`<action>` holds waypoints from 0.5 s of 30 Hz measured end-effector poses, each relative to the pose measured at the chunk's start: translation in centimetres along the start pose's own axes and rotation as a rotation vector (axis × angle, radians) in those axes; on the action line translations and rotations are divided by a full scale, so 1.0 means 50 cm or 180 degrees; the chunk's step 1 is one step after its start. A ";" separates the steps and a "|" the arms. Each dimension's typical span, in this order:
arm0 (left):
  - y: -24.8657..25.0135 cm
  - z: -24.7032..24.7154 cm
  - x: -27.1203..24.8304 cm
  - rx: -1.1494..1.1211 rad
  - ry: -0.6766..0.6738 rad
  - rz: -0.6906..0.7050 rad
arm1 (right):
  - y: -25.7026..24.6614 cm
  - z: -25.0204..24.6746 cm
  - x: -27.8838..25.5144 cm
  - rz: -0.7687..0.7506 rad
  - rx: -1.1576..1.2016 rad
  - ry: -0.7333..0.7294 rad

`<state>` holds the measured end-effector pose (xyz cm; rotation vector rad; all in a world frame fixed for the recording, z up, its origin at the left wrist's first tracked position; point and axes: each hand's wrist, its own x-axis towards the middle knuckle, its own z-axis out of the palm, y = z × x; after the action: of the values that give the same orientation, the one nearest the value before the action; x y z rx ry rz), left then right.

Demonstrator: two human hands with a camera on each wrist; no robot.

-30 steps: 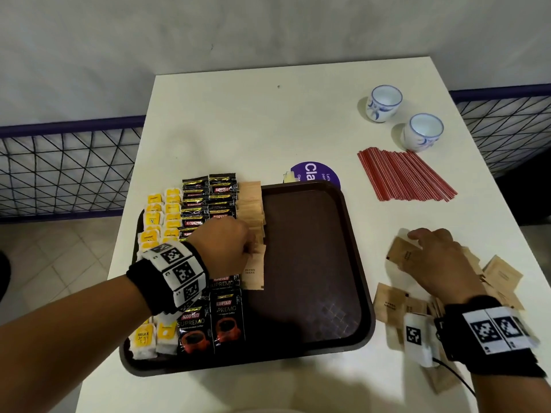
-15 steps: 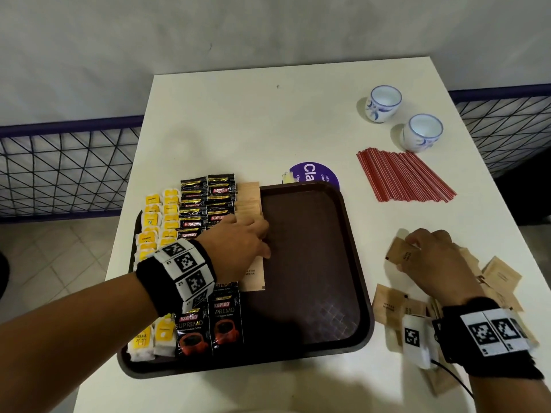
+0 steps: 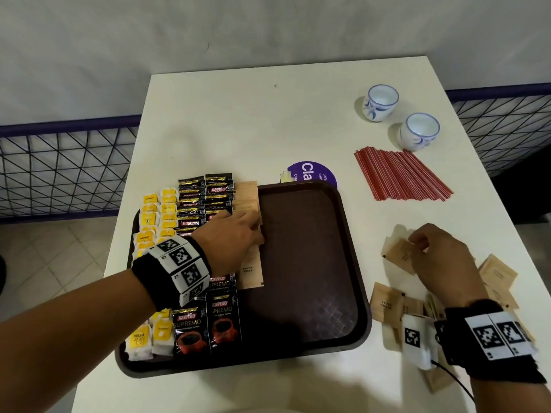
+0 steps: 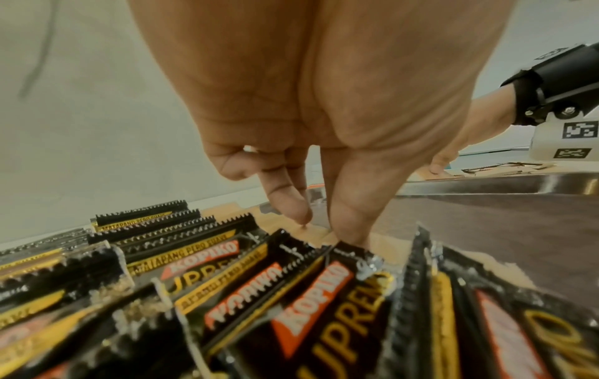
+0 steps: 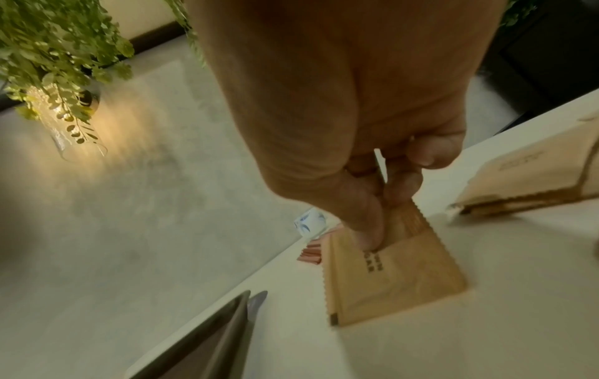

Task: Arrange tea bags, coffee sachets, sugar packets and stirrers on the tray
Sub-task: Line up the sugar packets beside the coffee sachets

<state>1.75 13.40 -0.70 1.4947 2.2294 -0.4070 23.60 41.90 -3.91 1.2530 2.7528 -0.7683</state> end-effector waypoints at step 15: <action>0.063 -0.052 0.016 -0.2286 0.1020 0.0172 | -0.133 0.017 -0.062 -0.0213 0.1880 -0.0938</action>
<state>3.95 16.41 1.14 1.2630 2.1946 0.6360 20.80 35.61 -1.15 0.9912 2.4124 -1.7041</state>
